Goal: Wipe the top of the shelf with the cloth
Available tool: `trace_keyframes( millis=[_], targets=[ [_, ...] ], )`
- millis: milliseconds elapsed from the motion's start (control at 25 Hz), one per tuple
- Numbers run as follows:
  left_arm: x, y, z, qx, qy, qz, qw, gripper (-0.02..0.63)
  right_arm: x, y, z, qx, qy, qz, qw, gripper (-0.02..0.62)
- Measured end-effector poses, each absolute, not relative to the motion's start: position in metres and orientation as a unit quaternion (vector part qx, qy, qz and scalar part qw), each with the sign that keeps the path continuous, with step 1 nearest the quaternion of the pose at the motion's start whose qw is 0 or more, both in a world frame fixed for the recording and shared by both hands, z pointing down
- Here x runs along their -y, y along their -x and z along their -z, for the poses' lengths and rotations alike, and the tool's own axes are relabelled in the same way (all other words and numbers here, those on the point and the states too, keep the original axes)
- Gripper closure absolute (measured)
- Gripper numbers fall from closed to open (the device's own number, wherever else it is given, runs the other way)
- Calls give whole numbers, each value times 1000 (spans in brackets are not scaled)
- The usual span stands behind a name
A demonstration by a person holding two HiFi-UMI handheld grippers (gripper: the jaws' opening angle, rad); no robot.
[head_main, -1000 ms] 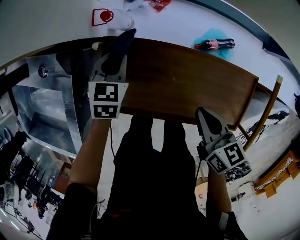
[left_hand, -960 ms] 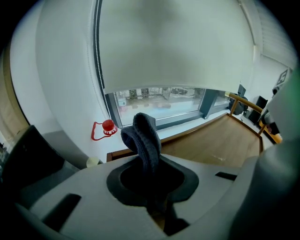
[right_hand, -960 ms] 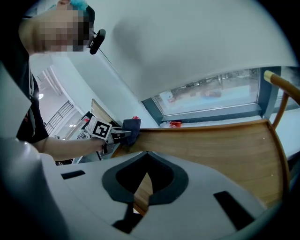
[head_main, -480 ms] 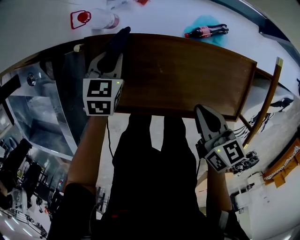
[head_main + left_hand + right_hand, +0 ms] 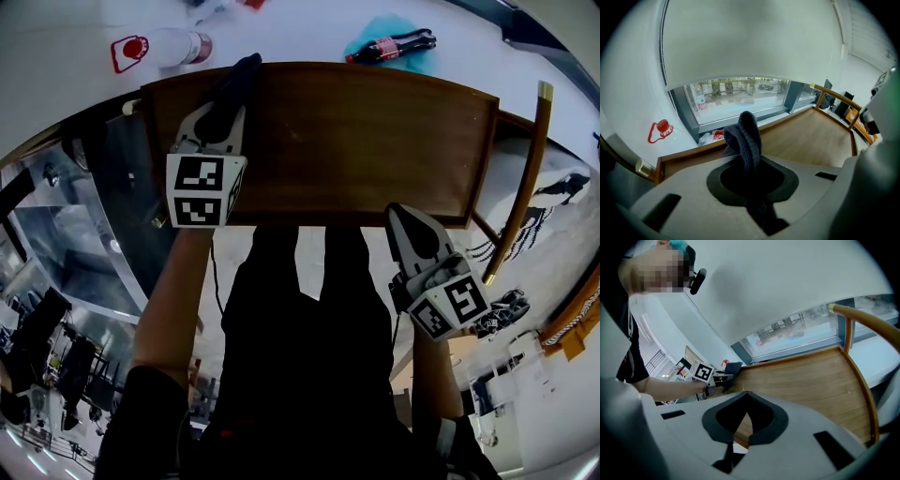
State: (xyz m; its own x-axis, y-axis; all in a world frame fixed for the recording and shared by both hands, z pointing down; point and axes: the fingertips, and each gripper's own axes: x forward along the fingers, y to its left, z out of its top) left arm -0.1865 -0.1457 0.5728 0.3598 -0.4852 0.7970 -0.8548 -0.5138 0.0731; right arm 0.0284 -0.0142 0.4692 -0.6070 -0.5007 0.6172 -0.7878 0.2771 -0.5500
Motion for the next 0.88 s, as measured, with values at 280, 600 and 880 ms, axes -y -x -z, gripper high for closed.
trace_keyframes(
  millis=[280,600,880],
  targets=[
    [143,149,-572,406,-797,-374,243,549,6,-56,-468,775,-428,-440,153,591],
    [141,104,-574,380,-809,-382,234,549,-5,-87,-469,765,-444,-444,141,591],
    [140,61,-575,355,-820,-388,228,549,-16,-111,-468,756,-457,-451,128,591]
  ],
)
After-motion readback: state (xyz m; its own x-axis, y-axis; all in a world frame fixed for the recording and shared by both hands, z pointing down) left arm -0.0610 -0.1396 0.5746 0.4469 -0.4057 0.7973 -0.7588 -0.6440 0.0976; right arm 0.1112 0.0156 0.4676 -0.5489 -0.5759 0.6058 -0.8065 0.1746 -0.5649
